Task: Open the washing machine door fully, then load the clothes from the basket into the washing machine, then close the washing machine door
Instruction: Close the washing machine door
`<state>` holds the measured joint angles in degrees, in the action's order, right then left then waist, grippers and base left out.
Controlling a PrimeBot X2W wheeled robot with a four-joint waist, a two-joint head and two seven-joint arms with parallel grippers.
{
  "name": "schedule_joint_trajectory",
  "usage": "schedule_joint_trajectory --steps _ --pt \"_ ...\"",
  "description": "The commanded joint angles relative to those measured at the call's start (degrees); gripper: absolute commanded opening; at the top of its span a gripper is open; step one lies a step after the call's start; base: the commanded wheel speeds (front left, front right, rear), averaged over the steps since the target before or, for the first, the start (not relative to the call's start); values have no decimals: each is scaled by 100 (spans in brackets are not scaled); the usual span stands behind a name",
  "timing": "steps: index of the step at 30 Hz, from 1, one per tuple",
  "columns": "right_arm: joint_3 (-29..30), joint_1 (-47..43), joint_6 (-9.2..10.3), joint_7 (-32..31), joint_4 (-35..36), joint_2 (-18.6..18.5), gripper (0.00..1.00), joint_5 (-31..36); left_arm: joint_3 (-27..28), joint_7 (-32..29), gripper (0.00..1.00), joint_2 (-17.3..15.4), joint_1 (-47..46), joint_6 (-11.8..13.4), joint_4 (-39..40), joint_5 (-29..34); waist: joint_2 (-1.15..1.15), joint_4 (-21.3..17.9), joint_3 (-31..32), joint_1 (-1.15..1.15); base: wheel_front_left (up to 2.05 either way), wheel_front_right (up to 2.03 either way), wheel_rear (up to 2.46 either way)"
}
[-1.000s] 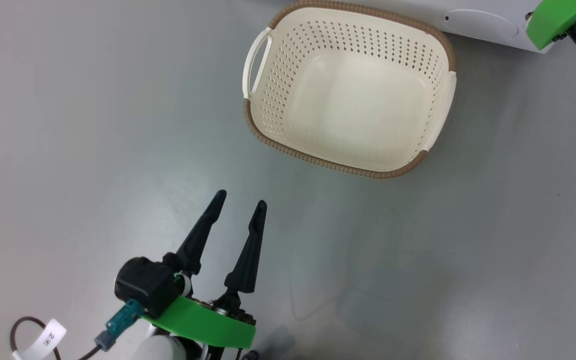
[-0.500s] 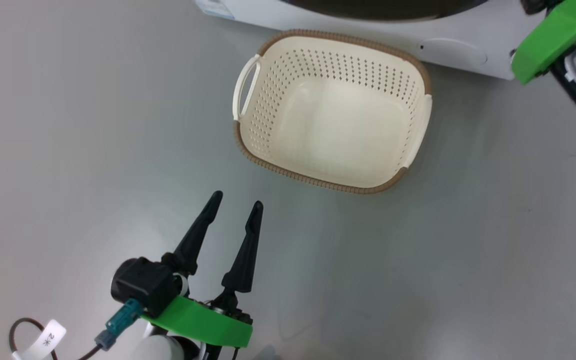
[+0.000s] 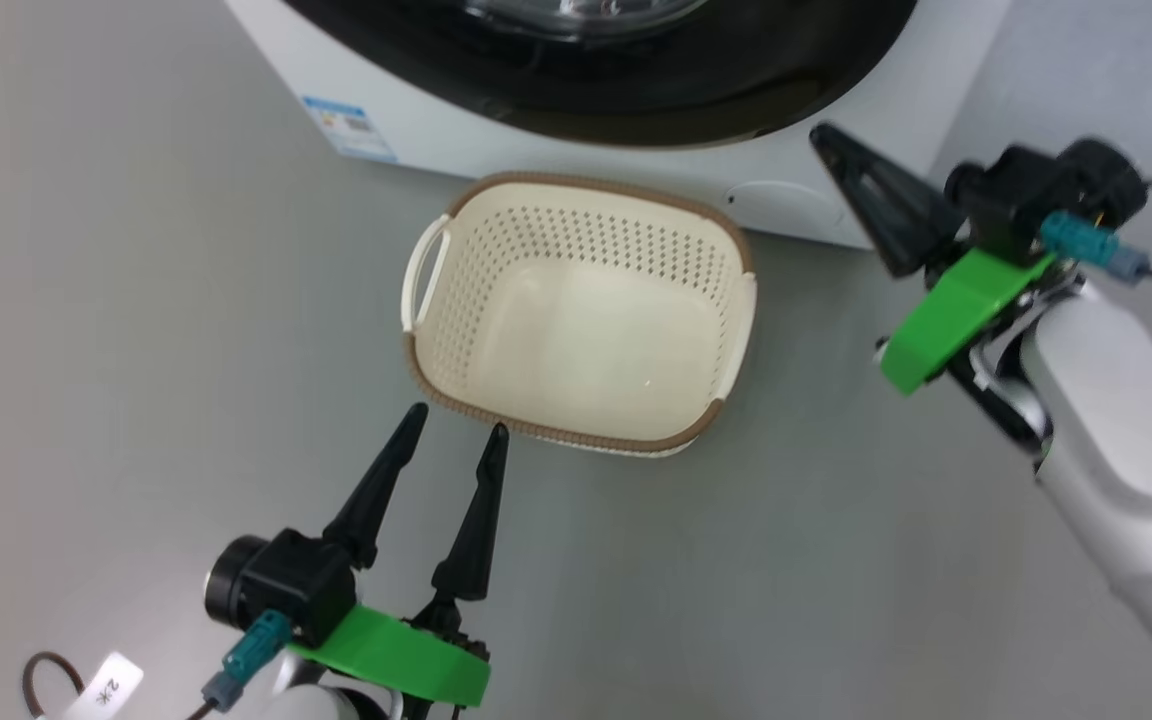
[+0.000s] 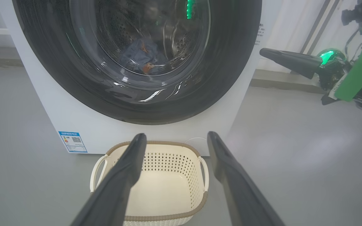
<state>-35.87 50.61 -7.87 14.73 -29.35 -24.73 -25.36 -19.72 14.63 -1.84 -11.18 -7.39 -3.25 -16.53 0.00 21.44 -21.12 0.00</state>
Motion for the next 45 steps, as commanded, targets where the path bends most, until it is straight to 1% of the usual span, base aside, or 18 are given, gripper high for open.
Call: schedule_joint_trajectory --steps 1,10,13,21,34,37,45 --pt "25 -273 38 27 180 107 0 33 225 37 100 -104 91 -10 84 71 0 -417 461 0 0 0 0" --pt "1032 -1730 38 27 748 518 0 255 367 37 100 -137 419 -10 3 210 0 -914 1166 0 0 0 0" --pt "1274 -2166 38 27 904 687 0 405 457 37 100 -145 542 -10 5 228 0 -1054 1314 0 0 0 0" --pt "2157 -3215 38 27 1289 1192 0 704 595 37 100 -155 817 -10 -39 250 0 -1278 1680 0 0 0 0" --pt "3276 -4668 38 27 1738 1851 0 1000 814 37 100 -135 1217 -10 -164 237 0 -1381 2165 0 0 0 0" --pt "3459 -4902 38 27 1822 1973 0 1088 924 37 100 -125 1284 -10 -206 220 0 -1389 2226 0 0 0 0" --pt "3687 -5320 38 27 1945 2130 0 1143 1077 37 100 -108 1377 -10 -255 192 0 -1418 2350 0 0 0 0"
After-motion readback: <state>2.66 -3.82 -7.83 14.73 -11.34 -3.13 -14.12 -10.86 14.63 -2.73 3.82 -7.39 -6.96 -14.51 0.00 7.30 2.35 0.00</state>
